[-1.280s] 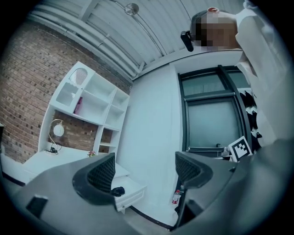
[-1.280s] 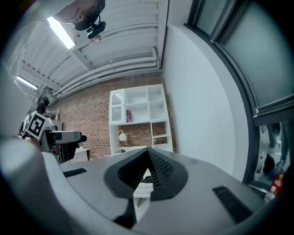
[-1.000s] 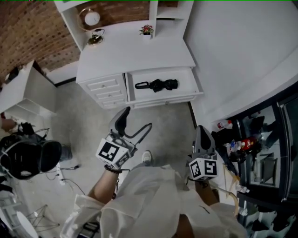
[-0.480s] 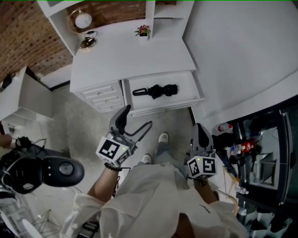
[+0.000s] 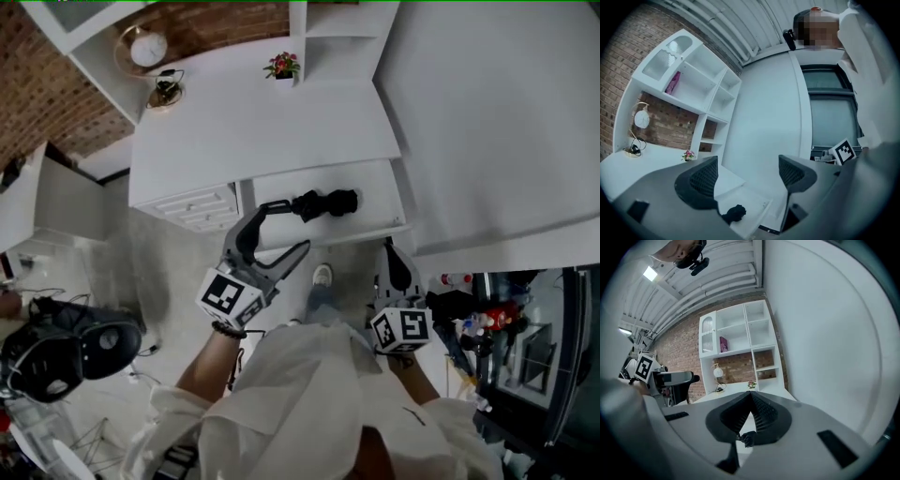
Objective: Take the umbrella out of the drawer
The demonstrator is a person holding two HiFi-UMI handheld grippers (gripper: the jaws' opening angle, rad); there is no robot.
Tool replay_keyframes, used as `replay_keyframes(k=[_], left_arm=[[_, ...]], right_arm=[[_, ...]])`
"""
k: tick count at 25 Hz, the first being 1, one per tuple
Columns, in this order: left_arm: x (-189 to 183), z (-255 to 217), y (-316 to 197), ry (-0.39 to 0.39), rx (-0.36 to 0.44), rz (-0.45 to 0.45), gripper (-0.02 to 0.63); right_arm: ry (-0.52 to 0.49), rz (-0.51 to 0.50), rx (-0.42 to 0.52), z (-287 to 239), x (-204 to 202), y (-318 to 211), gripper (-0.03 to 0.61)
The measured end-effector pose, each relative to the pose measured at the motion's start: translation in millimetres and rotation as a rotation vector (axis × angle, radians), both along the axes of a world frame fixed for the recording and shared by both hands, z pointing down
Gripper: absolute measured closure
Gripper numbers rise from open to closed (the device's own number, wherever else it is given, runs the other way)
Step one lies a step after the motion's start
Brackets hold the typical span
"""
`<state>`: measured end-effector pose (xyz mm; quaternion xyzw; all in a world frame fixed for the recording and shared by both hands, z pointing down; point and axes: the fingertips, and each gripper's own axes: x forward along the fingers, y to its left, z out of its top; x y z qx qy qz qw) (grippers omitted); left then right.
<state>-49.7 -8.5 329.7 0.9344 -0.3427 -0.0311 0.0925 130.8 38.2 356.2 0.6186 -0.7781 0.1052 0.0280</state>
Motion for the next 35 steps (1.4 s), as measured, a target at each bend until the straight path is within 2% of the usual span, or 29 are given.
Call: replay_keyframes(k=[7, 10, 15, 19, 25, 30, 35], left_arm=[[42, 31, -108, -0.101, -0.053, 0.053, 0.219], [63, 48, -130, -0.176, -0.069, 0.090, 0.219], [99, 90, -138, -0.361, -0.050, 0.203, 0.219], [109, 129, -141, -0.439, -0.061, 0.284, 0.219], [123, 192, -150, -0.579, -0.069, 0.440, 0.219], [138, 250, -157, -0.665, -0.096, 0.564, 0.219], [158, 310, -156, -0.741, -0.134, 0.644, 0.219]], right_arm=[[-0.050, -0.066, -0.136, 37, 5, -111, 0.561], [-0.074, -0.109, -0.175, 54, 5, -137, 0.561], [-0.117, -0.153, -0.249, 88, 10, -156, 0.561], [-0.134, -0.151, -0.305, 117, 7, -162, 0.561], [-0.153, -0.090, -0.380, 164, 1, -179, 0.561], [-0.165, -0.022, -0.415, 196, -1, -192, 0.561], [-0.183, 0.023, -0.457, 227, 8, -186, 0.561]])
